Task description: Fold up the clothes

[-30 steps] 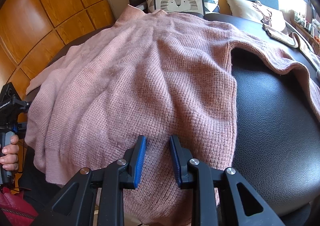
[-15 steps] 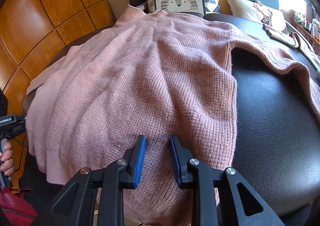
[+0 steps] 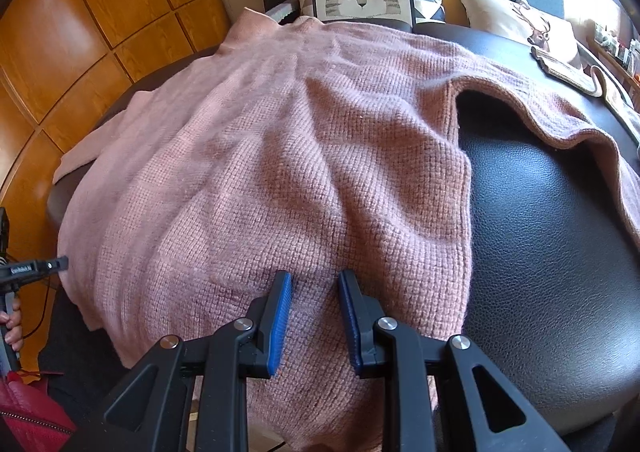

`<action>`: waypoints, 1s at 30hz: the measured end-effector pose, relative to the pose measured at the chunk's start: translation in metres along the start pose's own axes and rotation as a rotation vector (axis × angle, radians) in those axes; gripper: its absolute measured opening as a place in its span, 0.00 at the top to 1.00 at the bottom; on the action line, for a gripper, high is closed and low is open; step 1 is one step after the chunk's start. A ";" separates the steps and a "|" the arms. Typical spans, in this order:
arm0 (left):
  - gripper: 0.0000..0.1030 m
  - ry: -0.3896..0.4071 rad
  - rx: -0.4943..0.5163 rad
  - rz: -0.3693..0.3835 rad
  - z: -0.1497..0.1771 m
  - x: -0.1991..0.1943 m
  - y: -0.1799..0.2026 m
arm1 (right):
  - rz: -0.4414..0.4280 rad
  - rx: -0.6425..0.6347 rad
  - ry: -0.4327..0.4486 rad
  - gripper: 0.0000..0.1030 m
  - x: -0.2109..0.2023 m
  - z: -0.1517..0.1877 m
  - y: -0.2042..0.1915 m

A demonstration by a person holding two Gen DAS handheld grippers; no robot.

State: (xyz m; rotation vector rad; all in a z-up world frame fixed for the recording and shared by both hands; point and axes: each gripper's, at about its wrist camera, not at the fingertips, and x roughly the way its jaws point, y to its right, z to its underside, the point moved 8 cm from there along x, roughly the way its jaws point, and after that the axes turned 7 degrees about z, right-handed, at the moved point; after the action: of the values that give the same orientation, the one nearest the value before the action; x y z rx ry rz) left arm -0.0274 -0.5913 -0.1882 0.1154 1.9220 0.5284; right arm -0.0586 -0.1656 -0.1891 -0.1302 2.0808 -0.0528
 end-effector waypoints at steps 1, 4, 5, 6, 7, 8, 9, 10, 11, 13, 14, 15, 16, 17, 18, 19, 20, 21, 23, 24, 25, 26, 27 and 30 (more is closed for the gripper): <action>0.88 0.015 -0.028 0.020 -0.004 -0.004 -0.003 | -0.008 0.005 -0.005 0.78 0.000 -0.001 0.002; 0.87 0.064 -0.125 0.092 -0.023 -0.021 -0.013 | -0.038 0.023 -0.014 0.78 0.000 -0.002 0.010; 0.87 0.077 -0.131 0.094 -0.029 -0.026 -0.015 | -0.044 0.024 -0.016 0.78 0.000 -0.002 0.011; 0.87 0.100 -0.121 0.071 -0.036 -0.033 -0.018 | -0.046 0.020 -0.020 0.77 0.000 -0.002 0.012; 0.87 0.131 -0.103 0.031 -0.043 -0.040 -0.020 | -0.047 0.011 -0.026 0.77 -0.001 -0.002 0.012; 0.87 0.161 -0.084 -0.006 -0.050 -0.047 -0.022 | -0.046 0.001 -0.030 0.77 -0.003 -0.003 0.012; 0.87 0.189 -0.066 -0.027 -0.059 -0.053 -0.020 | -0.043 -0.008 -0.032 0.77 -0.006 -0.004 0.011; 0.87 0.212 -0.055 -0.029 -0.066 -0.056 -0.016 | -0.040 -0.018 -0.035 0.77 -0.008 -0.005 0.011; 0.87 0.228 -0.041 -0.025 -0.074 -0.057 -0.010 | -0.038 -0.028 -0.012 0.77 -0.014 -0.009 0.011; 0.87 0.229 0.006 0.002 -0.089 -0.048 0.011 | -0.029 -0.042 0.070 0.76 -0.028 -0.023 0.013; 0.87 0.220 0.051 0.001 -0.095 -0.038 0.025 | -0.019 -0.043 0.102 0.76 -0.032 -0.033 0.014; 0.87 0.216 0.099 -0.017 -0.098 -0.028 0.035 | -0.009 -0.044 0.134 0.76 -0.036 -0.042 0.015; 0.87 0.211 0.155 -0.046 -0.103 -0.019 0.042 | -0.002 -0.049 0.144 0.76 -0.035 -0.049 0.014; 0.87 0.209 0.209 -0.079 -0.109 -0.008 0.050 | 0.003 -0.057 0.136 0.76 -0.030 -0.055 0.011; 0.87 0.210 0.260 -0.118 -0.115 0.003 0.060 | 0.007 -0.065 0.128 0.76 -0.026 -0.060 0.009; 0.87 0.210 0.303 -0.154 -0.120 0.014 0.067 | 0.012 -0.073 0.119 0.76 -0.021 -0.066 0.006; 0.87 0.208 0.335 -0.187 -0.125 0.026 0.072 | 0.022 -0.094 0.120 0.76 -0.015 -0.072 0.003; 0.87 0.203 0.359 -0.216 -0.124 0.038 0.083 | 0.038 -0.125 0.130 0.76 -0.007 -0.079 -0.002; 0.87 0.194 0.385 -0.255 -0.126 0.043 0.072 | 0.065 -0.190 0.130 0.76 0.009 -0.089 -0.008; 0.86 0.222 0.413 -0.267 -0.129 0.043 0.068 | 0.085 -0.222 0.115 0.76 0.018 -0.091 -0.009; 0.80 0.243 0.440 -0.281 -0.131 0.043 0.065 | 0.105 -0.254 0.100 0.76 0.027 -0.092 -0.009; 0.75 0.253 0.467 -0.302 -0.133 0.044 0.063 | 0.129 -0.272 0.078 0.76 0.036 -0.093 -0.006; 0.71 0.264 0.490 -0.321 -0.134 0.044 0.061 | 0.157 -0.277 0.051 0.76 0.045 -0.094 0.001; 0.60 0.284 0.508 -0.338 -0.141 0.037 0.055 | 0.157 -0.189 0.051 0.75 0.049 -0.097 0.025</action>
State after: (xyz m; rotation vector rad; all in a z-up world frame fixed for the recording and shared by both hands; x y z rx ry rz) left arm -0.1777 -0.5734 -0.1525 0.0394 2.2590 -0.1875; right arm -0.1684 -0.1480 -0.1861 -0.0809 2.1381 0.2389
